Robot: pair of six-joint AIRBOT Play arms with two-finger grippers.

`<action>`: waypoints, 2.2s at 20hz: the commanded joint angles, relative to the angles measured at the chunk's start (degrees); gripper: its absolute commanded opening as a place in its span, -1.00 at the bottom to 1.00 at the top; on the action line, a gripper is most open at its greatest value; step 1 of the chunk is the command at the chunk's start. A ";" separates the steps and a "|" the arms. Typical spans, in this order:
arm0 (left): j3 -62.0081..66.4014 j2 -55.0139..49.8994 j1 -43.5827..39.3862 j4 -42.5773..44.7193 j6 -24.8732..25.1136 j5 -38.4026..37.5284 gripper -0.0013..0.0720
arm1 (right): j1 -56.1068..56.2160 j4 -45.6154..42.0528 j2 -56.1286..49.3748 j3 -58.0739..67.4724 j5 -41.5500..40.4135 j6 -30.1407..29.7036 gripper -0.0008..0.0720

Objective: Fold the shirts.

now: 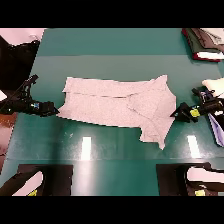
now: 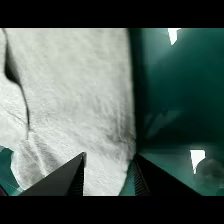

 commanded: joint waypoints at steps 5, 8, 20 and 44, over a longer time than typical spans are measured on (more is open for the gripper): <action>0.61 0.07 0.02 -0.15 -1.55 -0.04 -0.90 | 2.64 -0.11 1.14 -0.83 -4.28 -0.50 -0.94; 8.74 0.07 0.02 -0.61 -2.12 -0.09 -0.90 | 2.64 6.86 6.95 4.50 -4.28 -0.50 -0.94; 77.05 2.23 0.02 -2.67 -3.76 -2.95 -0.90 | -0.42 18.08 32.79 52.17 -10.47 -0.44 -0.94; 24.74 -4.09 0.02 -1.40 -2.73 -3.26 -0.90 | 11.02 -6.84 1.92 45.79 18.60 17.49 -0.95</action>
